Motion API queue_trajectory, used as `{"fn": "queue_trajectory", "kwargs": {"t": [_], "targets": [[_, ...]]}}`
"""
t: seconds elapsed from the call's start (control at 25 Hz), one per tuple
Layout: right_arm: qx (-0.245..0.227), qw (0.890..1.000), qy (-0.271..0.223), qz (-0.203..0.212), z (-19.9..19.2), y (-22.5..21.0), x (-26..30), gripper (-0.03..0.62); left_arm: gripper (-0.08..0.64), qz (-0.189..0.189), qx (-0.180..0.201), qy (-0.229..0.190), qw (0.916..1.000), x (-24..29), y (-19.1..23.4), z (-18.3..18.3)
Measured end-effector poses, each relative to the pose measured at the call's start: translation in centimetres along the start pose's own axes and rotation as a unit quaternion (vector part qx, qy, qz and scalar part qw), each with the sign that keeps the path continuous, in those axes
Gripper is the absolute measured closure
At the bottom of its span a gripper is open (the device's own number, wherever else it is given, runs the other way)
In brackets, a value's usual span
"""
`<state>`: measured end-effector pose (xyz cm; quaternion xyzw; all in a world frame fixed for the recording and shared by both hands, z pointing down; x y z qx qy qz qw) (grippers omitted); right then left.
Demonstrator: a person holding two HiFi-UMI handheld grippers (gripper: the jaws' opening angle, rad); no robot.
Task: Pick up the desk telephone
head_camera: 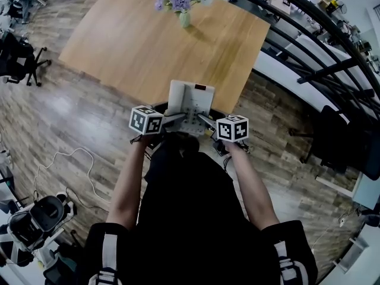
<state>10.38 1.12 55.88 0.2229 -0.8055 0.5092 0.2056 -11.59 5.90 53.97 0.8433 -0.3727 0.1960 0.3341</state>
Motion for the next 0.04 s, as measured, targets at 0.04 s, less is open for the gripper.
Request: {"fn": "queue_trajectory", "kwargs": {"t": [0.04], "targets": [[0.0, 1.0, 0.001, 0.001, -0.02, 0.08, 0.04, 0.354, 0.186, 0.001, -0.001, 0.001, 1.0, -0.06, -0.01, 0.0]]}}
Point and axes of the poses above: the fingertips, and each gripper's own axes: x forward along the fingers, y to its left, z out of its top, the point moved 9 cm from there along -x, backward along the fingers, and after that the axes turned 13 degrees about x, right-handed, at the moved point
